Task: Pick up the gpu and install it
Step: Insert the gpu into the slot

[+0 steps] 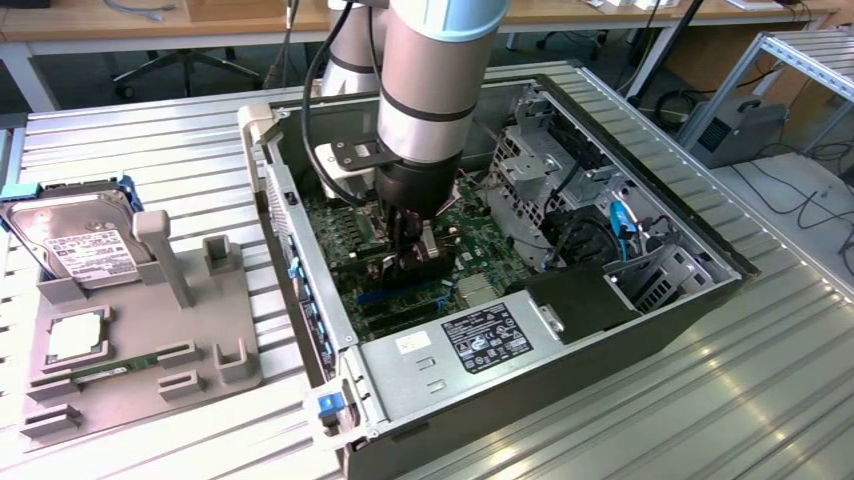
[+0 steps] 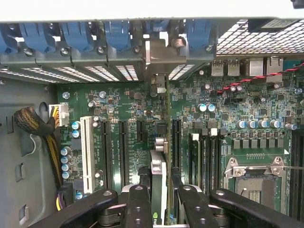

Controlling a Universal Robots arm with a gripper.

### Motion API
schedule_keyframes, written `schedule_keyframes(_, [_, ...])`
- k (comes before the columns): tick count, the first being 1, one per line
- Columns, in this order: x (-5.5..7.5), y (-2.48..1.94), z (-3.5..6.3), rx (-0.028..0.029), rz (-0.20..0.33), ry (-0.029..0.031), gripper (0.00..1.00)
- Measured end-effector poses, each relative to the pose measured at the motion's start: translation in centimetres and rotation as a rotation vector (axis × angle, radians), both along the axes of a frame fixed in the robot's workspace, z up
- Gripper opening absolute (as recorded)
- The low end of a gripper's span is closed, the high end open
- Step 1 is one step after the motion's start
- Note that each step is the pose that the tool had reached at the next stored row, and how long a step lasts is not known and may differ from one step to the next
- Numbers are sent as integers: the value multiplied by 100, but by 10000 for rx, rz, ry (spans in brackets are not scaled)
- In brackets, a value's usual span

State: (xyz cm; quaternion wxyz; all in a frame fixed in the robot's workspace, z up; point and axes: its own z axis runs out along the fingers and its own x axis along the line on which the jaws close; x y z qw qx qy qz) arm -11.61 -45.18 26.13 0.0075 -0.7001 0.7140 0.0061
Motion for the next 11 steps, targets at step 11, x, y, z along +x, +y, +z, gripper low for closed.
schedule_keyframes(11, [-9, -13, 0, 1, 5, 1, 27])
